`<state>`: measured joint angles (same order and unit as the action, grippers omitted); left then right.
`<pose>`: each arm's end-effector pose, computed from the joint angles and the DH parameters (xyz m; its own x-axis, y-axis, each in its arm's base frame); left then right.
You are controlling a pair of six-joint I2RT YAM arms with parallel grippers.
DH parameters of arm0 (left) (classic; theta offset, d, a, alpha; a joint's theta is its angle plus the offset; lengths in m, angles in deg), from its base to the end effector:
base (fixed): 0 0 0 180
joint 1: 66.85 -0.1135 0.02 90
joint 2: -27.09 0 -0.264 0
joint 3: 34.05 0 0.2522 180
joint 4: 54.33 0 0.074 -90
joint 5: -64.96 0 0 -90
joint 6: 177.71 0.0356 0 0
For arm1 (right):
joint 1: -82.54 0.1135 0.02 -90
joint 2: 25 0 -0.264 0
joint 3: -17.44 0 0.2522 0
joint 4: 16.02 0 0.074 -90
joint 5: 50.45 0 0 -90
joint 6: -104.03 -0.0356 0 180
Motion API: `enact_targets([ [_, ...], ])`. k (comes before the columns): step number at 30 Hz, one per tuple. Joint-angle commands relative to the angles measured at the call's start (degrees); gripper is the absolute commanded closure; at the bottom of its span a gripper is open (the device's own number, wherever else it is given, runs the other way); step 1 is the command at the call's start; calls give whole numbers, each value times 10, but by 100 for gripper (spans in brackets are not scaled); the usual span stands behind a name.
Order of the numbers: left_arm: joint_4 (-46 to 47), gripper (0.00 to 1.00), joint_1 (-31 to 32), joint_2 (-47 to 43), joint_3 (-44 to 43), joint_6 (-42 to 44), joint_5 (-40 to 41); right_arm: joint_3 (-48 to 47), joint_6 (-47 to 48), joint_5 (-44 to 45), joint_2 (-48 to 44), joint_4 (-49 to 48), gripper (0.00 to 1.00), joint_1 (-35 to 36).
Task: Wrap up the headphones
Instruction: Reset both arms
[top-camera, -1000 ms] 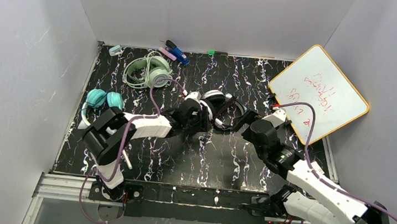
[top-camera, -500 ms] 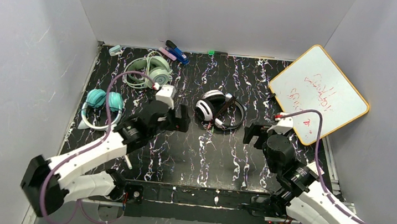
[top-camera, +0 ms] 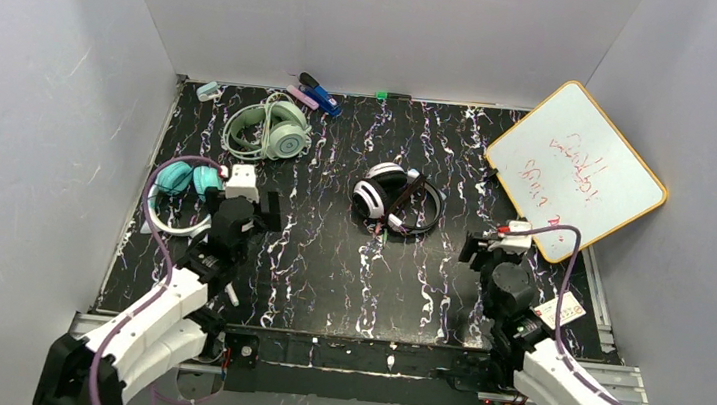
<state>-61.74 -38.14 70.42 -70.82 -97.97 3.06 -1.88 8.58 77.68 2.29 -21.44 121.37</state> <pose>0.1666 -0.0721 0.2404 -0.2124 -0.0628 -0.9752 -0.0152 0.9980 -0.0610 0.1205 0.0688 0.1950 -0.0357 0.0672 -0.9971 -0.0093 0.9977 0.0675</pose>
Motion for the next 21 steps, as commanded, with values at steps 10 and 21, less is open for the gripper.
enact_targets([
  [10, 350, 2, -140, 184, 93, 60, 14, -8, 7, -144, 402, -421, 26, -237],
  [21, 560, 4, -157, 411, 92, 100, -12, -58, -2, -171, 512, -428, 20, -308],
])
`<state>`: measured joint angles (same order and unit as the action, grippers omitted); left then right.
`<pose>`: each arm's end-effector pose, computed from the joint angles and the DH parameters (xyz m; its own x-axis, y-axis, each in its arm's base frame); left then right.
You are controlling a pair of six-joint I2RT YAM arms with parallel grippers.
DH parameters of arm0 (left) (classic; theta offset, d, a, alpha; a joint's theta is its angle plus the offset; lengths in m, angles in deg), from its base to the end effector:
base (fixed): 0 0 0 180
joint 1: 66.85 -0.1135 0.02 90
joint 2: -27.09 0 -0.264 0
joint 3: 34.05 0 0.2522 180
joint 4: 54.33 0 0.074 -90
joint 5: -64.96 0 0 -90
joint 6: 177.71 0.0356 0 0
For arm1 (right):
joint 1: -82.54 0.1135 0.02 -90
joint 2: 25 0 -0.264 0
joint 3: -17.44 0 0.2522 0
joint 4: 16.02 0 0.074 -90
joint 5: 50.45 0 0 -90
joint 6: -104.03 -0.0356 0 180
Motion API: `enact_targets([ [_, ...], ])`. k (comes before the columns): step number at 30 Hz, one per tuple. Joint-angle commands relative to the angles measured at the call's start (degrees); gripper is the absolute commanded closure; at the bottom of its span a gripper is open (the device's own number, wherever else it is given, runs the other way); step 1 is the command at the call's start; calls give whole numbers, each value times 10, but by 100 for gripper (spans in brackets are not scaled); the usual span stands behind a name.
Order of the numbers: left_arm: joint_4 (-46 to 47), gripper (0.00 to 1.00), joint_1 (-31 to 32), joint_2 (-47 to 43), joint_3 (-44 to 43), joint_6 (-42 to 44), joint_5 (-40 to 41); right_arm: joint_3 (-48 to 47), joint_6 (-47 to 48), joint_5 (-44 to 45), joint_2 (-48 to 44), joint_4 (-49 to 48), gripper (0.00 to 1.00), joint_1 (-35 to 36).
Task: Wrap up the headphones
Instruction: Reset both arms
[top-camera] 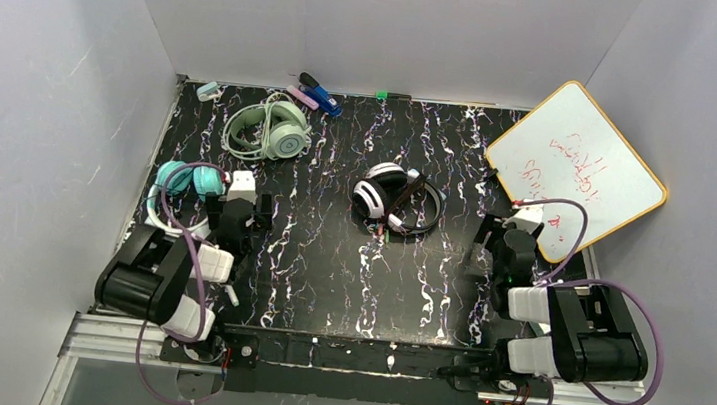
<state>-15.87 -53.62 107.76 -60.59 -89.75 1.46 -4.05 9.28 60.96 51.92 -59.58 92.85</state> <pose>0.2245 -0.0365 0.1410 -0.2552 0.0273 -0.9665 -0.2226 0.9711 0.0862 0.2072 0.0245 0.1409 -0.1864 0.0445 -0.9815 0.2010 0.9796 0.0062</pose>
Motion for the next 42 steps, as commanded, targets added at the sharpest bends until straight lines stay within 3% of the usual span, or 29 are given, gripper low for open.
enact_targets([
  [1, 100, 4, -3, 39, -11, 32, -6, -42, -8, -5, 24, -46, 20, -29],
  [7, 101, 5, -2, 56, -21, 52, -11, -36, 8, -28, 99, -137, 19, -41],
  [11, 197, 5, -2, 112, -6, 77, -39, -36, 22, -52, 149, -191, 18, -44],
  [16, 205, 2, -18, 126, -6, 48, -22, -54, 24, -67, 148, -152, 12, -47],
  [19, 233, 2, -37, 159, -8, 31, -27, -54, 22, -71, 146, -146, 1, -49],
  [21, 202, 1, -40, 150, -13, 24, -32, -54, 22, -70, 146, -147, 1, -50],
  [42, 220, 2, -40, 155, -9, 32, -47, -54, 21, -71, 146, -148, 1, -50],
])
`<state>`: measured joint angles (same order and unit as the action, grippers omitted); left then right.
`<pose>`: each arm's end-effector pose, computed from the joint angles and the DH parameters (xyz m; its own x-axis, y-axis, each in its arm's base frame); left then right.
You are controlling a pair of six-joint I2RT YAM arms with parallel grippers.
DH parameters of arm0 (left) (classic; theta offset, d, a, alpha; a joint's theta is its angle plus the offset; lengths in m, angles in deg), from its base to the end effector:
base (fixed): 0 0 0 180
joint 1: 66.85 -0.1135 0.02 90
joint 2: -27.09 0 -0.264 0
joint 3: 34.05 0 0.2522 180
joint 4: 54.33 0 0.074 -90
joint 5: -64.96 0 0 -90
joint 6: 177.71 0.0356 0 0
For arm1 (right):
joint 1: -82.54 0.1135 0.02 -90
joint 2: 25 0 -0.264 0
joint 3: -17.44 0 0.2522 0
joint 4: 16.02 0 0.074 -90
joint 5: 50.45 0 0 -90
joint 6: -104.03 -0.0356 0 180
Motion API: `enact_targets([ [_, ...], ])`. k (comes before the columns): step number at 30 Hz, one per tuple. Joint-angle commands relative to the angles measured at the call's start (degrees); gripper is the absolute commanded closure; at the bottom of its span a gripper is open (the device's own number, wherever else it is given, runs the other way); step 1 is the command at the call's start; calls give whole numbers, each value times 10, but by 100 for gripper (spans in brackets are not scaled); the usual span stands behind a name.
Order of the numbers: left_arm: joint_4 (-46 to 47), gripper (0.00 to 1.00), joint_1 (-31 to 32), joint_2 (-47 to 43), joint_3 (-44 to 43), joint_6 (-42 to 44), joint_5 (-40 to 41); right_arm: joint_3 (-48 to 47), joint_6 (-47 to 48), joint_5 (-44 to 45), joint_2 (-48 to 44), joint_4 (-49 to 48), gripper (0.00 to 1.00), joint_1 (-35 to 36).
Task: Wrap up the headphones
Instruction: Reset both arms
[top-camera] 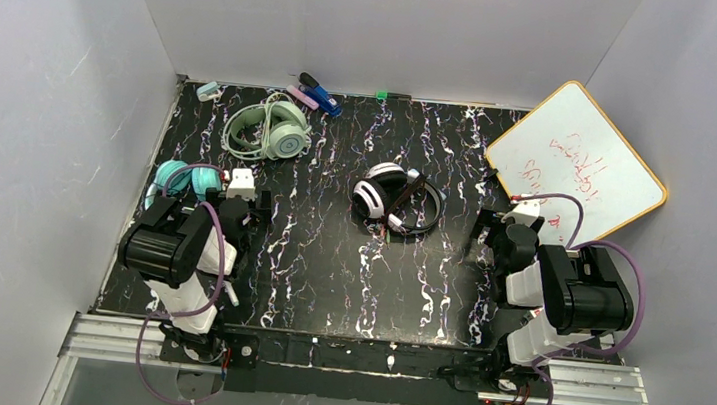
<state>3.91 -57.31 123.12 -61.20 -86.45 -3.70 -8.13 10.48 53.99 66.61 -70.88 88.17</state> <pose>0.2427 -0.0277 0.1210 -0.1864 0.0521 -0.9811 -0.1943 0.9769 0.0888 0.2360 0.0143 0.1259 -0.1834 0.0422 -0.9821 0.1601 0.9870 0.0125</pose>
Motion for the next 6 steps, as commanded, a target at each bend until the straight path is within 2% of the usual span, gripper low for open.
enact_targets([
  [1, 21, 2, -3, 1, -4, 0, 5, -13, 10, -1, -1, -35, 1, -3],
  [6, 21, 2, -3, 0, -2, -1, 5, -13, 10, -1, -1, -35, 1, -4],
])
